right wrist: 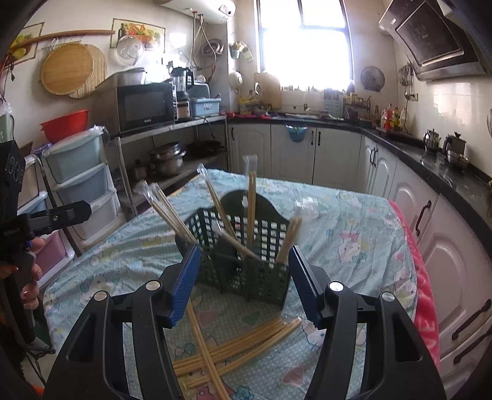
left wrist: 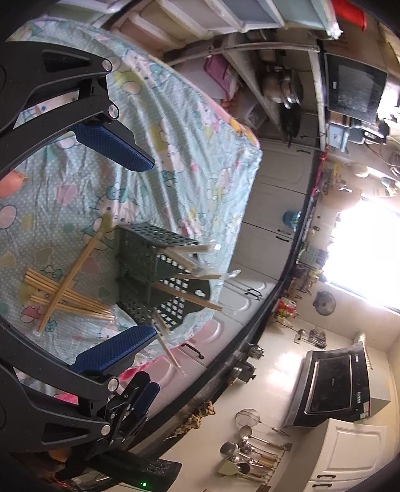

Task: Organize utensils
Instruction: 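Withdraw both tools from the basket toward the remaining chopsticks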

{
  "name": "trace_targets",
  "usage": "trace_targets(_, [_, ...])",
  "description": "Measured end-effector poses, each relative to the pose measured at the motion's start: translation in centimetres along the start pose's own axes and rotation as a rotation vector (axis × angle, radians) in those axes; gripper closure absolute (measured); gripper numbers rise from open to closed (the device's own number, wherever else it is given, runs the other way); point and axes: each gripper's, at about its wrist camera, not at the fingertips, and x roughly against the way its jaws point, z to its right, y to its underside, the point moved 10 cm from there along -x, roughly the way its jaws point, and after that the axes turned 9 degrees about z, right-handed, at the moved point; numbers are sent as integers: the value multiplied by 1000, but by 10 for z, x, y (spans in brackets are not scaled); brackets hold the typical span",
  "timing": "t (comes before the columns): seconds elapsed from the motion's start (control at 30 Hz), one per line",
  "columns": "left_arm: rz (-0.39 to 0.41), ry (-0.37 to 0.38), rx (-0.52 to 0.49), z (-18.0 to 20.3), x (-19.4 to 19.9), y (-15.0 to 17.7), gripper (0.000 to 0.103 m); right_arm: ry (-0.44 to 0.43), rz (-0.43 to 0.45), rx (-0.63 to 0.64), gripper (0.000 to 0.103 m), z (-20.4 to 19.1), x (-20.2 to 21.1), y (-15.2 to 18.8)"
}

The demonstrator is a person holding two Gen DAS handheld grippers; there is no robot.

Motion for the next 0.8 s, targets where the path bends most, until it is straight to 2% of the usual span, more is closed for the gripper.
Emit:
trace_targets(0.47, [-139, 25, 3, 14, -37, 60, 11, 52, -93, -12, 46, 24, -12, 42])
trace_targets(0.8, [-188, 28, -13, 20, -51, 80, 11, 62, -128, -30, 46, 34, -15, 60])
